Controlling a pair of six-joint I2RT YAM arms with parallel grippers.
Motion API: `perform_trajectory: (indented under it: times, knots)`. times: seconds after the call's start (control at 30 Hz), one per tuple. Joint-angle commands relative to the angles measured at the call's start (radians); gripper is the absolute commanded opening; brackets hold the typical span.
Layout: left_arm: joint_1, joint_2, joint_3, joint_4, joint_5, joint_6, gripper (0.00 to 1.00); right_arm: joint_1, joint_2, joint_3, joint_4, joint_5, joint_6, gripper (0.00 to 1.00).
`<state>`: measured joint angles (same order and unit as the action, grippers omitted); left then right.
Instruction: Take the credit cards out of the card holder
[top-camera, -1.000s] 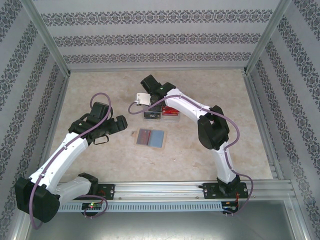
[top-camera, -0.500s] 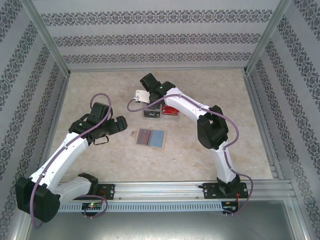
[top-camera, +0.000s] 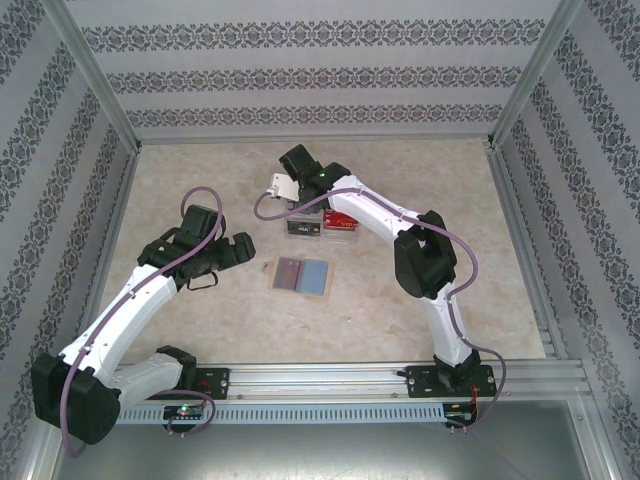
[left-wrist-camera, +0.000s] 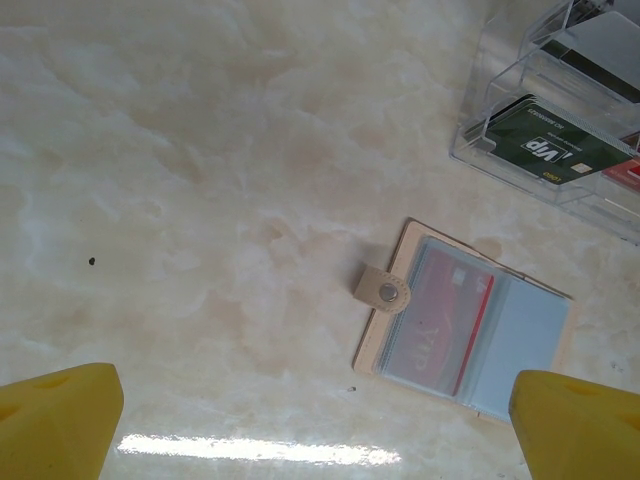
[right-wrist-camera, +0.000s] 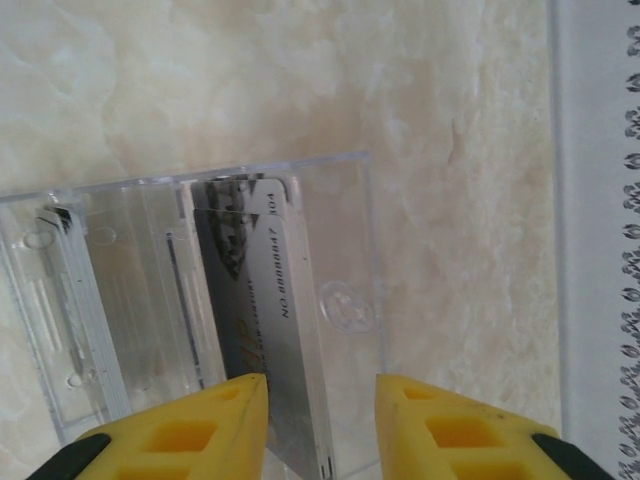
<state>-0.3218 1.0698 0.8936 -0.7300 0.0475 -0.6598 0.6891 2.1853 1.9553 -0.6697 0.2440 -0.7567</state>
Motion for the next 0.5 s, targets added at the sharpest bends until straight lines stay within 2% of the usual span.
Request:
perform_trajectory:
  times: [0.0, 0.13, 0.23, 0.37, 0.47]
  knots:
    - [0.014, 0.003, -0.008, -0.002, 0.002, -0.002, 1.0, -0.014, 0.019, 0.01, 0.032, 0.059, 0.024, 0.35]
    - [0.016, 0.005, -0.009, -0.002, 0.005, -0.002, 1.0, -0.022, 0.012, -0.003, 0.039, 0.064, 0.027, 0.34]
    - [0.015, 0.005, -0.009, -0.001, 0.006, 0.001, 1.0, -0.024, -0.013, -0.003, 0.016, 0.008, 0.063, 0.33]
    - [0.016, 0.007, -0.013, 0.003, 0.006, -0.001, 1.0, -0.025, -0.062, -0.038, 0.01, -0.125, 0.1, 0.41]
    - [0.017, 0.008, -0.014, 0.004, 0.009, 0.0, 1.0, -0.017, -0.064, -0.05, -0.014, -0.164, 0.097, 0.46]
